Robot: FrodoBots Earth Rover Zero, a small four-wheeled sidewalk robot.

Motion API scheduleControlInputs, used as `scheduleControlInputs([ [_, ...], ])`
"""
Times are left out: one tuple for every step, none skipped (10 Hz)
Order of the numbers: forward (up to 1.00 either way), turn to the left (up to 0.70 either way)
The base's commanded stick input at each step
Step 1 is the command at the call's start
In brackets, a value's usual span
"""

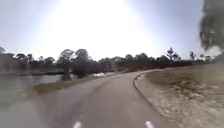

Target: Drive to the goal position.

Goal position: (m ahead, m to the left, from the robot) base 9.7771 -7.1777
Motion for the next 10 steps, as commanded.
scheduleControlInputs([
  [1.00, 0.02],
  [1.00, 0.01],
  [1.00, 0.00],
  [1.00, 0.02],
  [1.00, 0.02],
  [1.00, 0.00],
  [1.00, 0.01],
  [1.00, 0.02],
  [1.00, 0.02],
  [1.00, 0.02],
])
